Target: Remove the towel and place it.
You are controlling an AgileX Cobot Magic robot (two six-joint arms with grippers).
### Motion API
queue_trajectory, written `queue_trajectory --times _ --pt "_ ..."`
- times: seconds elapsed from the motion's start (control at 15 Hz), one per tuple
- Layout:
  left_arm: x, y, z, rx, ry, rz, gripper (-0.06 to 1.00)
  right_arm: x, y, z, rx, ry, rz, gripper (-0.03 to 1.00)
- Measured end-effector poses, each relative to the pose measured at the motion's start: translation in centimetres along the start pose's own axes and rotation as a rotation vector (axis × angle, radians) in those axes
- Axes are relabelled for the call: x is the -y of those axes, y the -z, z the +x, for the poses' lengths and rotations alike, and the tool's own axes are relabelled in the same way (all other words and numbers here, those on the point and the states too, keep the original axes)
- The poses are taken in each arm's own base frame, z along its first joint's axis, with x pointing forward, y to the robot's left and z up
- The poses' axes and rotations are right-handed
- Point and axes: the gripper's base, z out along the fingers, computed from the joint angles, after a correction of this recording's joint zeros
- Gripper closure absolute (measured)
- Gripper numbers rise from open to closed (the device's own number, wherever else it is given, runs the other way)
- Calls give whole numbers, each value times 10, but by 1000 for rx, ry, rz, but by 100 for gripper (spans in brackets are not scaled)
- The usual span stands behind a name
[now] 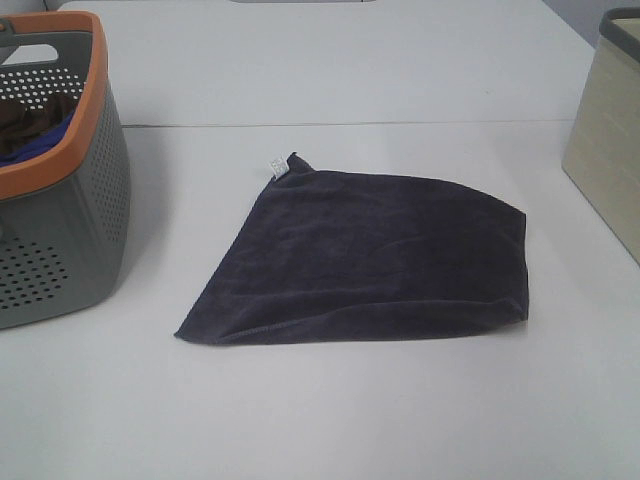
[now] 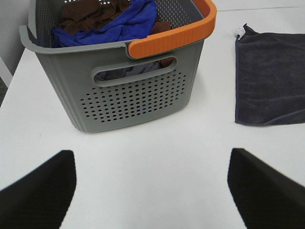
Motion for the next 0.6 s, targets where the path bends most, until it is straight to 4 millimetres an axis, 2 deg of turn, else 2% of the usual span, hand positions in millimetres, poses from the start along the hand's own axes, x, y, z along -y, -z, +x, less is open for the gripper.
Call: queue_trajectory --times 0.6 --pt "0 0 0 0 4 0 13 3 0 0 -2 15 35 1"
